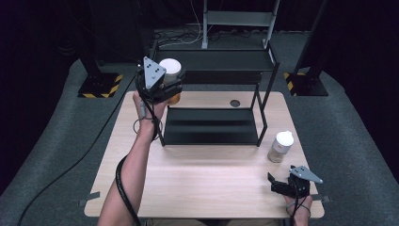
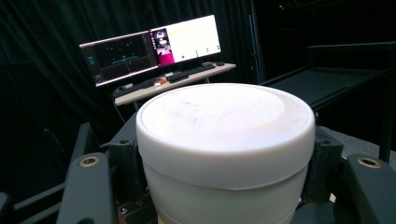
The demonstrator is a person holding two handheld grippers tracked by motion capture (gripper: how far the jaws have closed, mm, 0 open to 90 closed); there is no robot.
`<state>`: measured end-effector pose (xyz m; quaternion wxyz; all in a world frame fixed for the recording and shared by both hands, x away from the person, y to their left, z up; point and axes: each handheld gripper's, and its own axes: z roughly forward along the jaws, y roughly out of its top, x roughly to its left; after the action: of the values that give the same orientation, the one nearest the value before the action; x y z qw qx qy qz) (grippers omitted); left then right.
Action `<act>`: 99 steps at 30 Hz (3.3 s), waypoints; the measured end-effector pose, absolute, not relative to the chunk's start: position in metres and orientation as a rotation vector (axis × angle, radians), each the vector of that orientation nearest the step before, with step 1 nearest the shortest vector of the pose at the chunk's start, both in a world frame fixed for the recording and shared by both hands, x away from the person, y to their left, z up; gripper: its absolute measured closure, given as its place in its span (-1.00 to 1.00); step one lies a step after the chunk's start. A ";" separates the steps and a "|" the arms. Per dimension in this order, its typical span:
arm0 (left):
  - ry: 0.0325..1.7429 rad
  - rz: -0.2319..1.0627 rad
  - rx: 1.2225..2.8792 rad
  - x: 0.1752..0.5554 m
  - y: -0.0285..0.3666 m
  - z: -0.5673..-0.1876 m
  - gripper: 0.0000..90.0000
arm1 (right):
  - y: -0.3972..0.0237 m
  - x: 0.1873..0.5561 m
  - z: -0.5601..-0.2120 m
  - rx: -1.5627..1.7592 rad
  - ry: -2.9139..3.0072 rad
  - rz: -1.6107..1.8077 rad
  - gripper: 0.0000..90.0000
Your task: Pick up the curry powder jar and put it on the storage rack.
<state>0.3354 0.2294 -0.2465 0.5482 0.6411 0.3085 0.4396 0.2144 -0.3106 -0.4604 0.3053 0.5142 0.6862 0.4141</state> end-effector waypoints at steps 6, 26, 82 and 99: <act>0.732 1.044 1.514 0.340 0.228 -0.243 -0.26 | -0.311 0.215 -0.460 1.363 1.818 1.097 -0.99; 0.735 1.044 1.501 0.357 0.224 -0.222 -0.26 | -0.312 0.216 -0.460 1.371 1.823 1.101 -0.99; 0.788 0.995 1.435 0.403 0.211 -0.177 -0.26 | -0.314 0.216 -0.460 1.372 1.826 1.108 -0.99; 0.866 0.977 1.460 0.427 0.208 -0.174 -0.26 | -0.313 0.216 -0.460 1.367 1.823 1.107 -0.99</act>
<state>0.4272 0.2076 -0.1742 0.5575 0.6188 0.3672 0.4142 0.2157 -0.3132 -0.4602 0.2996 0.5150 0.6864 0.4169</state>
